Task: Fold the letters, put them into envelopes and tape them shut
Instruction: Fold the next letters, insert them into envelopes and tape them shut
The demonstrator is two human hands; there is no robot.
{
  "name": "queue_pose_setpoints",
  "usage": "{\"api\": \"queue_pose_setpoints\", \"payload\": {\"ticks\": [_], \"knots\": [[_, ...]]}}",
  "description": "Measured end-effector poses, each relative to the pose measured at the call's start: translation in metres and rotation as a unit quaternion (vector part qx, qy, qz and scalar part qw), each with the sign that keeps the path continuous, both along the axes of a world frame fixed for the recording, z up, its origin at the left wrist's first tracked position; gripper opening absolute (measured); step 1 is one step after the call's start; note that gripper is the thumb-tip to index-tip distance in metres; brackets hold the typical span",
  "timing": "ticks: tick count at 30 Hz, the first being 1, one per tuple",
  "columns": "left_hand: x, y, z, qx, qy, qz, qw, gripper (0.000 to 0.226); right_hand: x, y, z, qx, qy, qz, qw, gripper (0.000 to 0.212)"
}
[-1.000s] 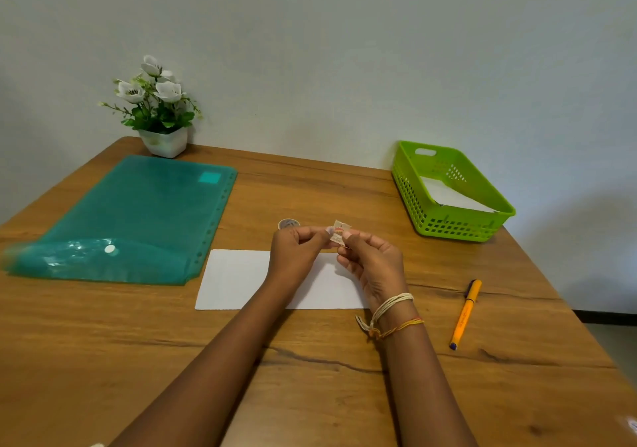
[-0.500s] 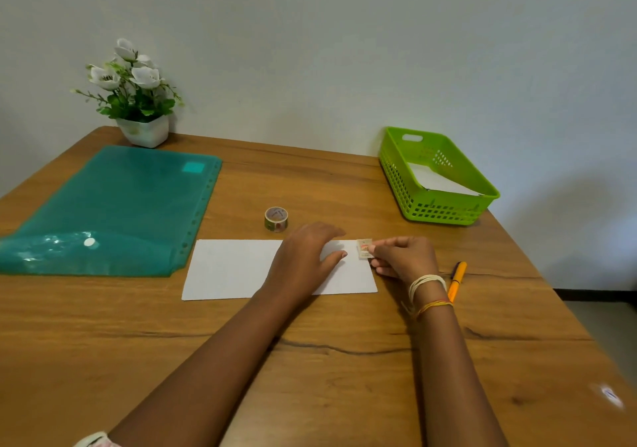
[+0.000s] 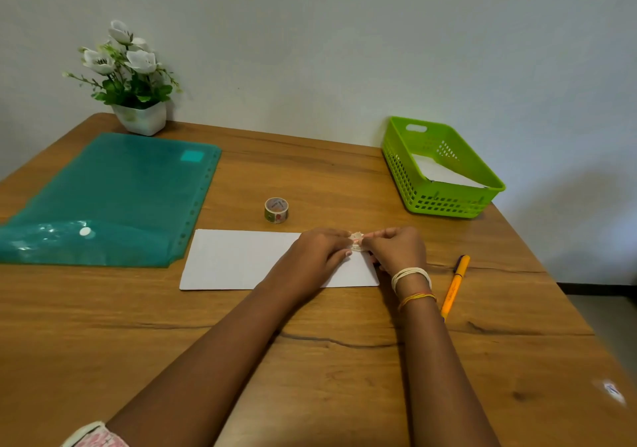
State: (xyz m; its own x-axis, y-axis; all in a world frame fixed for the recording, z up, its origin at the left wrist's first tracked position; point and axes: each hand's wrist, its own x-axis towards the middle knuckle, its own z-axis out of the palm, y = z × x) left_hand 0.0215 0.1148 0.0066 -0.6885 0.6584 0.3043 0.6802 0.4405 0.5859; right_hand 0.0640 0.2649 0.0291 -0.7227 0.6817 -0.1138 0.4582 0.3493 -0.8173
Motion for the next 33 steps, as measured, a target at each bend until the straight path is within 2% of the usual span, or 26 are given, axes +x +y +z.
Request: {"api": "queue_pose_setpoints", "payload": {"ticks": [7,21,26,29,33], "knots": [[-0.001,0.001,-0.002,-0.027,0.012,-0.035,0.999,0.029,0.001,-0.002,0.000,0.020,-0.002,-0.012,1.000,0.010],[-0.003,-0.001,-0.008,-0.027,-0.024,-0.002,0.999,0.029,0.001,-0.005,-0.004,0.114,-0.018,-0.020,0.993,0.009],[-0.003,-0.003,-0.008,-0.034,-0.044,0.009,0.998,0.028,0.012,0.003,-0.005,0.145,0.017,0.084,0.986,0.017],[-0.001,-0.003,-0.006,-0.030,-0.057,0.021,0.998,0.027,0.017,0.006,-0.004,0.191,-0.027,0.168,0.967,0.027],[0.000,-0.002,-0.005,-0.031,-0.064,0.038,0.997,0.027,0.025,0.007,-0.005,0.250,-0.064,0.208,0.943,0.032]]}}
